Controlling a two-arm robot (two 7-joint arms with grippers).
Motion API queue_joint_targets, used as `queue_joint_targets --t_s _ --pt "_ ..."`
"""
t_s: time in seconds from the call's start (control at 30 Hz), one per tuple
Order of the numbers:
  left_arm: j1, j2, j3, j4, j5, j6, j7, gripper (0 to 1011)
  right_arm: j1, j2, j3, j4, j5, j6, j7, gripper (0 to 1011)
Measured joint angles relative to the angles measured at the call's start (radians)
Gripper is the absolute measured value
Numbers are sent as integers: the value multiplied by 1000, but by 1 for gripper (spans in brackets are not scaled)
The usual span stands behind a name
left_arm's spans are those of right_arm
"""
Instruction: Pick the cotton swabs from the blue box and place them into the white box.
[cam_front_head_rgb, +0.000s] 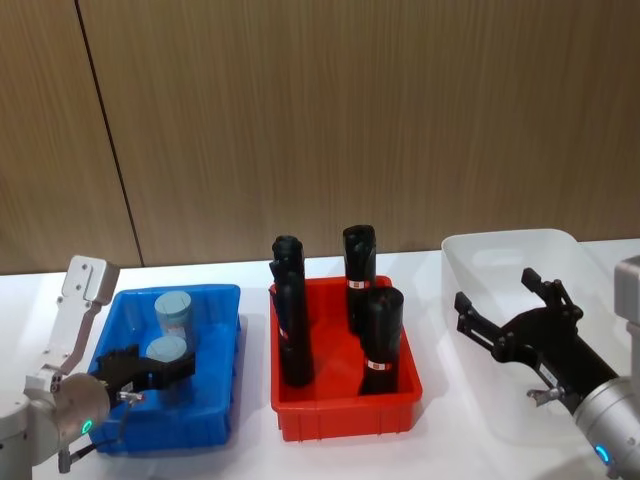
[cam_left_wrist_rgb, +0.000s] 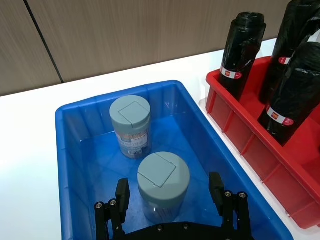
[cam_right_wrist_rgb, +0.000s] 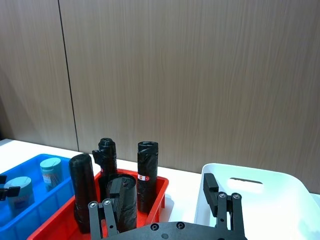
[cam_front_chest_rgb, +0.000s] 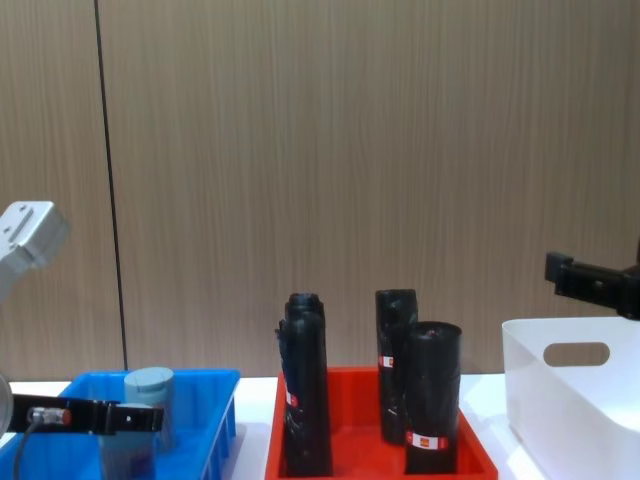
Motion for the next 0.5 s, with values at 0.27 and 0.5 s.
queue_joint_targets --t_s 0.27,0.5 --pt "-28 -11 2 33 24 19 -9 1004 0 0 0 0 0 0 0 1002" --pt "-49 -17 3 63 44 24 -37 1004 0 0 0 0 0 0 0 1002"
